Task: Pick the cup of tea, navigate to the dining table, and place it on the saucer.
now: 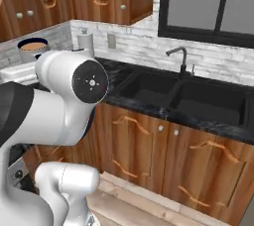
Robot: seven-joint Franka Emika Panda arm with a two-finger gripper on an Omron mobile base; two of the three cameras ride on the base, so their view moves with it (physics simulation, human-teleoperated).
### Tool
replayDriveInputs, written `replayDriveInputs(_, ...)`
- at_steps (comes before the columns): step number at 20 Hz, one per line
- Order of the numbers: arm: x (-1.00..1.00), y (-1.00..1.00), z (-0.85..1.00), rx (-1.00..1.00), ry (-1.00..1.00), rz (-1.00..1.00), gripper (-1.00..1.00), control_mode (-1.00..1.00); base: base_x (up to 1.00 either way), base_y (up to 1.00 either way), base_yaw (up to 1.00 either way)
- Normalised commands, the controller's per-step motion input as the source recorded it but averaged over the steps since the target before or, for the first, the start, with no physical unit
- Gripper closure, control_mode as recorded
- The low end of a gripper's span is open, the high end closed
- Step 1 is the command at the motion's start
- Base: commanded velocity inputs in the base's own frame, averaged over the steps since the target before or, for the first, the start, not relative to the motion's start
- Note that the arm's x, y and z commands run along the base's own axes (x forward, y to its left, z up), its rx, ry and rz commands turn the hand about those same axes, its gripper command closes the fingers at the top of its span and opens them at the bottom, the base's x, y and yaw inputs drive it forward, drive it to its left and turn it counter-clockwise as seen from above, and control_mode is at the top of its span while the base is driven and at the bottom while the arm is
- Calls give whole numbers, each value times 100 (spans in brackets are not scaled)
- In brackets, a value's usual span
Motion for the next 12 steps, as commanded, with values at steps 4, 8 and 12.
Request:
replayDriveInputs(4, 0, 0, 0, 0, 0, 0, 100, 100, -29, 0, -82)
replayDriveInputs(8, 0, 0, 0, 0, 0, 0, 100, 100, -48, -4, -56)
replayDriveInputs(12, 0, 0, 0, 0, 0, 0, 100, 100, -28, -6, -60)
